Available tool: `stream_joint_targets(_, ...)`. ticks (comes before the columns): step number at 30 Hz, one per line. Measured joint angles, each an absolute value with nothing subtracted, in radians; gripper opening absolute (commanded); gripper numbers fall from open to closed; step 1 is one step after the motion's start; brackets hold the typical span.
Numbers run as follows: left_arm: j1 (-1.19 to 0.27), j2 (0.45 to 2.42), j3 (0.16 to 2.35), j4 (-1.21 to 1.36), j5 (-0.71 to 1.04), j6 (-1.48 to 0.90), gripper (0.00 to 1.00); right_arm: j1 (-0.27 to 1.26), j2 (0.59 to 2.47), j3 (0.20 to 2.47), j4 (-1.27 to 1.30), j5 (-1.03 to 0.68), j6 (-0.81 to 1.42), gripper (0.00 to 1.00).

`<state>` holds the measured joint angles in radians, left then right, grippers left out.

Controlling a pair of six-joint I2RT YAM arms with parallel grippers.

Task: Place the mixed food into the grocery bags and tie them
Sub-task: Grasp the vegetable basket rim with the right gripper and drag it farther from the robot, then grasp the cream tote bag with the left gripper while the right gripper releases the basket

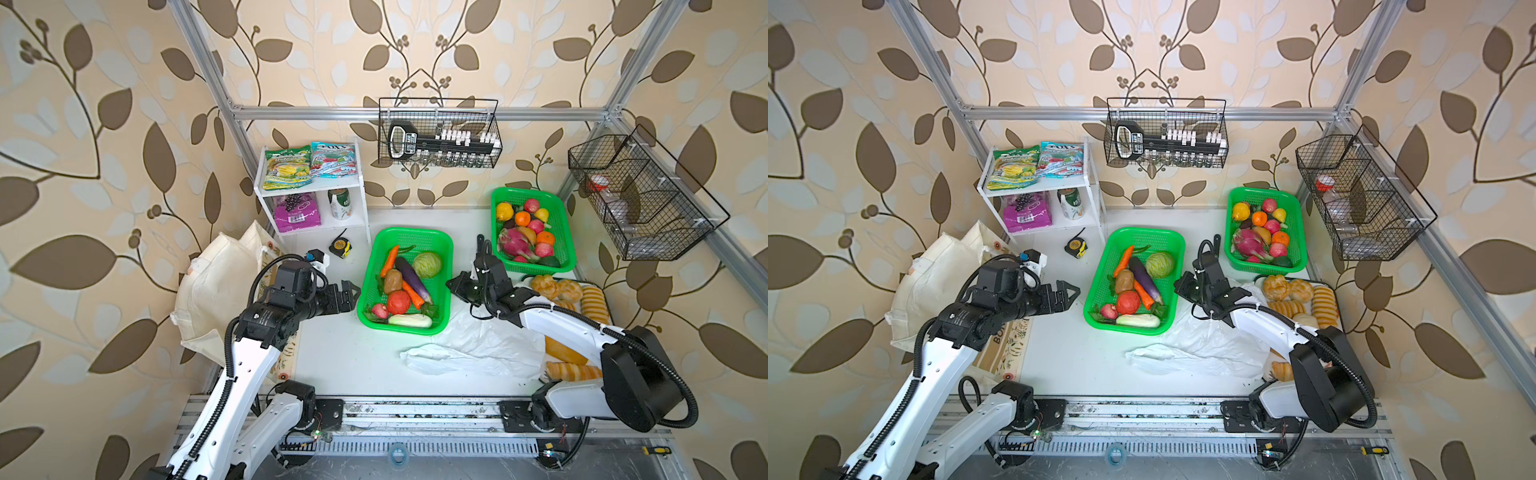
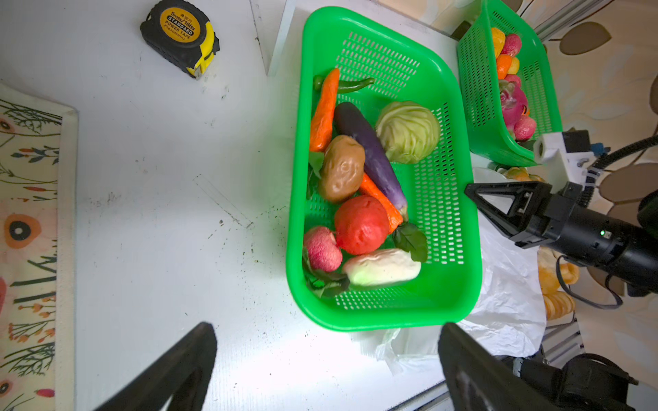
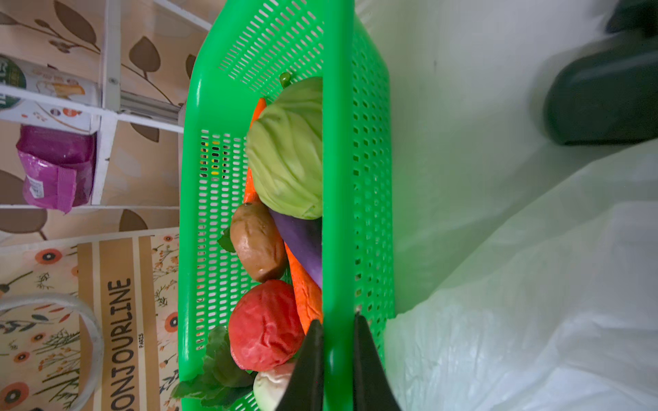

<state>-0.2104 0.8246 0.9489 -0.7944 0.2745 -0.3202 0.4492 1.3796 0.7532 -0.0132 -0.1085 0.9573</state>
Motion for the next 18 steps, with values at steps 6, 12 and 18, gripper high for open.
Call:
stream_joint_targets(6,-0.210,0.824,0.979,-0.814,0.252,-0.315,0.99,0.383,1.398,0.786,-0.030,-0.104,0.936,0.02)
stream_joint_targets(12,-0.210,0.828,1.098,-0.890,0.186,-0.281,0.99,0.340,1.553,0.961,-0.038,-0.106,0.884,0.02)
stream_joint_targets(18,-0.210,0.881,1.288,-0.995,-0.041,-0.238,0.99,0.294,1.701,1.133,-0.049,-0.093,0.840,0.01)
